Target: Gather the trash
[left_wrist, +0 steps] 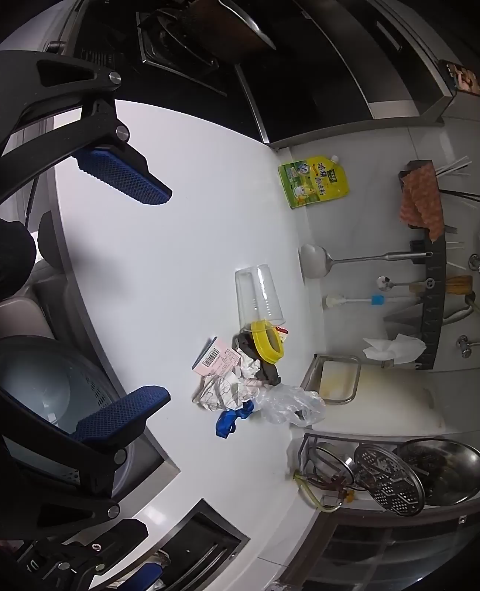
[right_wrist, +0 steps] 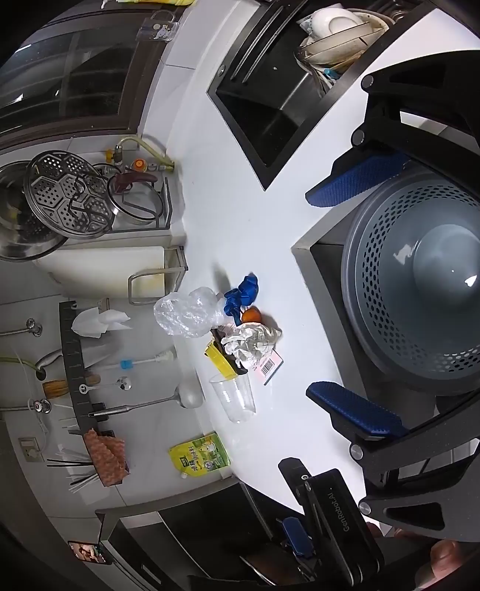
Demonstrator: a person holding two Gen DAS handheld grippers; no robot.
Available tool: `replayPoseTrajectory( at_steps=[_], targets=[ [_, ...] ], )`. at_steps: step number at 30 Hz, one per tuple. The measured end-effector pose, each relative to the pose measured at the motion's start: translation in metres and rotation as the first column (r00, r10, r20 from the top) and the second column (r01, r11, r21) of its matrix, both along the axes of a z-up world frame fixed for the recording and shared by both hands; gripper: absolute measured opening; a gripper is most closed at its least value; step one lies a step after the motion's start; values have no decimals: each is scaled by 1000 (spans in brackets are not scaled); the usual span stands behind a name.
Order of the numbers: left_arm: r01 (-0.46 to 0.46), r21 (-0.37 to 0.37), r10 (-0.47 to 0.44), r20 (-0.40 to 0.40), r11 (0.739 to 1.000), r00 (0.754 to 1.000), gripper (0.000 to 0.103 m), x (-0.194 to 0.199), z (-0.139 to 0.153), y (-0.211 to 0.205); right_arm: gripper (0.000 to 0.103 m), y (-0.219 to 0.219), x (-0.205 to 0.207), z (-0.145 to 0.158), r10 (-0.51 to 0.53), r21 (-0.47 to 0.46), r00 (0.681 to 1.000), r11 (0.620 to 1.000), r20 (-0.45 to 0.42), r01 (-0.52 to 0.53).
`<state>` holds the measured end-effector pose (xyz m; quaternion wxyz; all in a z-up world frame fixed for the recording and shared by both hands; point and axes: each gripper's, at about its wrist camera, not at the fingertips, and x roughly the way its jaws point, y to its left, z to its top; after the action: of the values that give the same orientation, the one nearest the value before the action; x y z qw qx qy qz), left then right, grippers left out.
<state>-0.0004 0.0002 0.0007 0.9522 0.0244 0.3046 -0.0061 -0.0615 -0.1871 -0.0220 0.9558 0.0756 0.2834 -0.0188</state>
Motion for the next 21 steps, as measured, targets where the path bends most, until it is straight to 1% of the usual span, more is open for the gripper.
replayPoseTrajectory(
  at_steps=[4,9,10,11,21],
  targets=[
    [2,3,-2,-1,1000,1000,97,0,-2,-2,91,-1,0,-2,-4,6,1000,1000,0,4],
    [8,5,-8,-6,1000,1000,97,0,-5,-3,91,-2,2,4,-10,3,1000,1000,-2,10],
    [9,4,-9,-7,1000,1000,97,0,-6,-3,91,-2,0,-3,-16,-1,1000,1000,-5,16],
    [11,4,-11,-8,1000,1000,97,0,-6,-3,91,-2,0,-2,-16,2,1000,1000,-4,16],
    [18,4,-18,-6,1000,1000,97,-2,-4,-4,91,-2,-3,2,-21,-6,1000,1000,4,21]
  ],
)
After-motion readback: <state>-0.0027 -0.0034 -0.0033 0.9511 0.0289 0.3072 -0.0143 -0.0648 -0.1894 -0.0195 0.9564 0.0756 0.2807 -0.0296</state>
